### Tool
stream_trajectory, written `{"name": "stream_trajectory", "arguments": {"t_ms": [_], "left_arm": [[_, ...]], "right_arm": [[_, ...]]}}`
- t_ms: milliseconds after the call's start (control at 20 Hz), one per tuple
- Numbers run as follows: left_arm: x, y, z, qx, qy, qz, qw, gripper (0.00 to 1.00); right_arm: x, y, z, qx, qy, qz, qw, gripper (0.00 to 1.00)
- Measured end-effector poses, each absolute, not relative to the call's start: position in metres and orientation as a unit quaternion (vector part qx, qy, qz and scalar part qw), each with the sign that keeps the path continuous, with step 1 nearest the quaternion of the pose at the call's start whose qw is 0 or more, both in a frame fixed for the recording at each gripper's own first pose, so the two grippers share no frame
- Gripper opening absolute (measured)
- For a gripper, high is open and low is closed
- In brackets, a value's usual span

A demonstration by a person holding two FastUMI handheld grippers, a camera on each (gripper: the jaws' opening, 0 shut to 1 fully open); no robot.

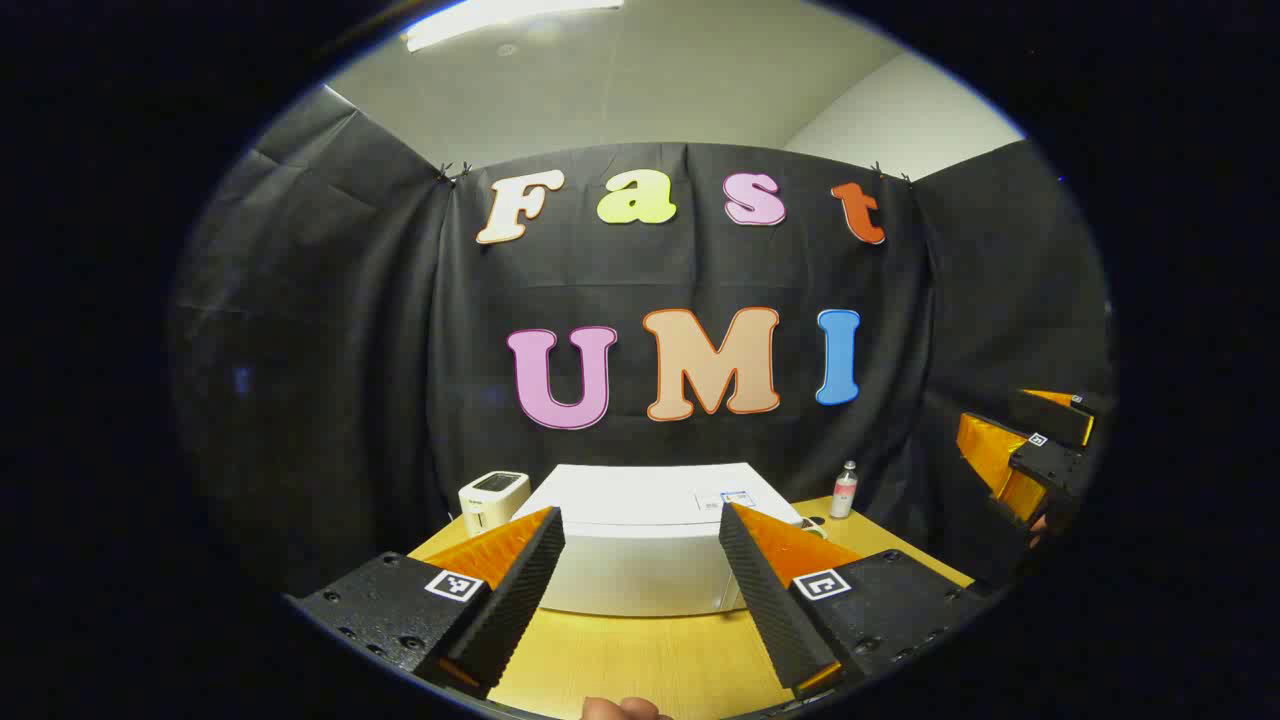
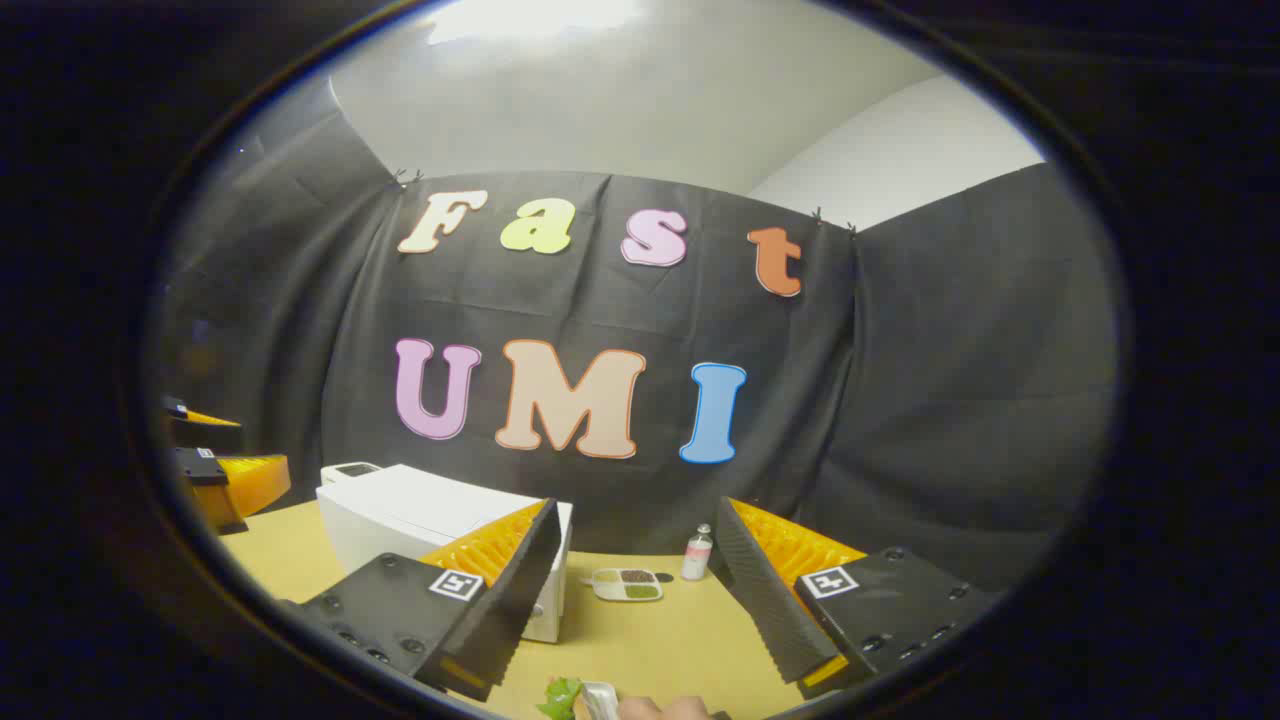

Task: Open the microwave oven with the left hand, put the food in, and close the microwave oven.

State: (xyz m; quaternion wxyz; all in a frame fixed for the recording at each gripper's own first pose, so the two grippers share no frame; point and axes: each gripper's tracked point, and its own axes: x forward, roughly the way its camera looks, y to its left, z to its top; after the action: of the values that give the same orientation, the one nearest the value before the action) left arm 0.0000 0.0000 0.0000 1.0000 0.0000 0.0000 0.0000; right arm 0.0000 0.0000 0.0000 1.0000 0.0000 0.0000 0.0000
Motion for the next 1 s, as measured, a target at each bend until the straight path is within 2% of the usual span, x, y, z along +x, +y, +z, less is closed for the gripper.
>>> {"name": "stream_trajectory", "arguments": {"t_ms": [1000], "left_arm": [[0.004,-0.011,-0.011,0.009,0.002,-0.004,1.000,0.95]], "right_arm": [[-0.004,-0.012,-0.011,-0.010,-0.003,0.001,1.000,0.97]]}}
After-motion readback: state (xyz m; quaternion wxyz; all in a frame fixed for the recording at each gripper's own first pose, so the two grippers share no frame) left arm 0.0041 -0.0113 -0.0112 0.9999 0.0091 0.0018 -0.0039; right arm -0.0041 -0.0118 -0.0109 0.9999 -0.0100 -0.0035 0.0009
